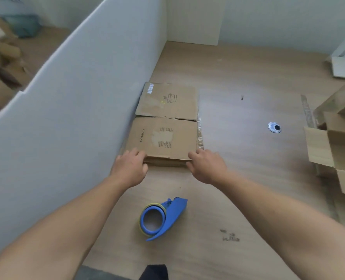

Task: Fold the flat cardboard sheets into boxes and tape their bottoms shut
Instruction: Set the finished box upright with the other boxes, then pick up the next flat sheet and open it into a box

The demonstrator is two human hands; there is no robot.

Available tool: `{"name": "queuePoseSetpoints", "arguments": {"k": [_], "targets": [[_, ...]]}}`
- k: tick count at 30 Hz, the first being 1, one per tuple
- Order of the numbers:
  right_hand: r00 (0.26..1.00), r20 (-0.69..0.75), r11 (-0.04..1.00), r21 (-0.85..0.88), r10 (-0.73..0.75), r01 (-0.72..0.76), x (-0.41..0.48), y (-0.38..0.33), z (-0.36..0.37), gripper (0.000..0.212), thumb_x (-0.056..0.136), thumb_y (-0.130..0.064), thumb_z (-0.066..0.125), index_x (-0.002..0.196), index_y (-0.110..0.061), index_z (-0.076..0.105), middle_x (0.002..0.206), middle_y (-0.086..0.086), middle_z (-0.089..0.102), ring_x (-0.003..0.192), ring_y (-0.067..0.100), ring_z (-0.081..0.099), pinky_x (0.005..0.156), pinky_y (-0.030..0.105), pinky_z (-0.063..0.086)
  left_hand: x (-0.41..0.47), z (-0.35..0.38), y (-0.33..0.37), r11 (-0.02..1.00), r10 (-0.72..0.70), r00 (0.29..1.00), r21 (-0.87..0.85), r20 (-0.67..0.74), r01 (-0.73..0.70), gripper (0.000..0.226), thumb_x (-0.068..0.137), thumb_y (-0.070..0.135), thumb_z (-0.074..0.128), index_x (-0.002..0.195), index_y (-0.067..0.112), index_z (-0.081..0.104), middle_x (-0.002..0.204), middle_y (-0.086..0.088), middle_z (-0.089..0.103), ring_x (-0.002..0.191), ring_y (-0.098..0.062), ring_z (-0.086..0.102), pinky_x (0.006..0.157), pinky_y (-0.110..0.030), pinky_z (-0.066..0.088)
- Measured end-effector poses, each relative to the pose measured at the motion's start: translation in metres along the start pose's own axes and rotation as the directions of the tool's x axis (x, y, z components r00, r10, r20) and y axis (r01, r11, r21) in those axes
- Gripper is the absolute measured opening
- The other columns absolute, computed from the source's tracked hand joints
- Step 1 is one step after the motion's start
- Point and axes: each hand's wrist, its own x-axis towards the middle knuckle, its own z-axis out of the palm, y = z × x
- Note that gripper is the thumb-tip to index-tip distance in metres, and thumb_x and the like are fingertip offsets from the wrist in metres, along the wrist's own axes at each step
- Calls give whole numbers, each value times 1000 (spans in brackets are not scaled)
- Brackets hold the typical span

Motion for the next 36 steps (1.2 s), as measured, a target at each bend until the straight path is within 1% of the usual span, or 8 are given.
{"name": "queuePoseSetpoints", "arguments": {"k": [5, 12, 15, 20, 23, 27, 29, 36], "targets": [[995, 94, 994, 101, 32, -42, 14, -8, 23, 32, 100, -41, 36, 111, -17, 53, 110, 6, 57, 102, 31, 55, 75, 39, 45, 24, 17, -5, 997, 35, 999, -71, 14, -34, 47, 96, 34, 51, 142, 23, 46, 144, -2, 45, 129, -26, 43, 104, -40, 38], [948, 272, 857, 438, 164, -273, 13, -20, 58, 47, 100, -43, 44, 139, -16, 48, 133, 8, 55, 124, 27, 50, 100, 39, 43, 56, 39, 4, 992, 30, 995, -128, 96, -17, 68, 97, 35, 58, 154, 34, 22, 165, 6, 12, 150, -20, 13, 116, -45, 26], [892, 332, 598, 662, 308, -453, 12, -22, 63, 46, 99, -42, 49, 135, -14, 54, 131, 5, 59, 120, 24, 54, 100, 36, 44, 56, 53, 8, 997, 69, 997, -33, -22, -70, 60, 96, 24, 57, 150, 30, 31, 154, 2, 34, 134, -27, 36, 100, -40, 37], [762, 530, 32, 813, 372, -581, 15, -28, 65, 34, 96, -45, 55, 111, -15, 58, 96, 5, 56, 78, 20, 53, 69, 34, 47, 55, 56, 8, 967, 232, 967, 137, -110, -216, 55, 87, 11, 63, 139, 19, 48, 126, -7, 58, 102, -34, 54, 76, -40, 47], [730, 607, -291, 794, 315, -535, 11, -34, 58, 39, 95, -45, 59, 122, -19, 49, 118, 5, 60, 95, 19, 63, 74, 33, 52, 48, 49, 16, 938, 346, 900, 132, -263, -322, 48, 75, 3, 64, 122, 12, 61, 99, -12, 63, 77, -34, 56, 56, -39, 50], [782, 499, -530, 807, 373, -261, 0, -31, 46, 19, 99, -30, 56, 117, -24, 54, 124, 6, 65, 103, 22, 66, 84, 41, 53, 26, 38, 39, 891, 450, 813, 122, -370, -438, 44, 83, 10, 36, 117, 13, 64, 90, -10, 60, 72, -31, 54, 53, -37, 47], [813, 434, -569, 807, 389, -159, -6, -25, 36, 17, 100, -27, 54, 118, -24, 52, 119, 3, 67, 102, 21, 67, 88, 45, 51, 19, 38, 46, 882, 462, 794, 116, -394, -456, 46, 83, 11, 33, 116, 15, 65, 88, -8, 60, 73, -30, 54, 54, -36, 47], [793, 276, -331, 938, 543, -99, -26, 4, 1, 22, 102, -12, 43, 116, -24, 55, 117, 5, 68, 91, 19, 72, 82, 41, 59, 4, 27, 72, 887, 435, 842, -7, -318, -461, 40, 91, 41, 42, 119, 23, 64, 109, 1, 64, 89, -26, 60, 67, -35, 44]]}}
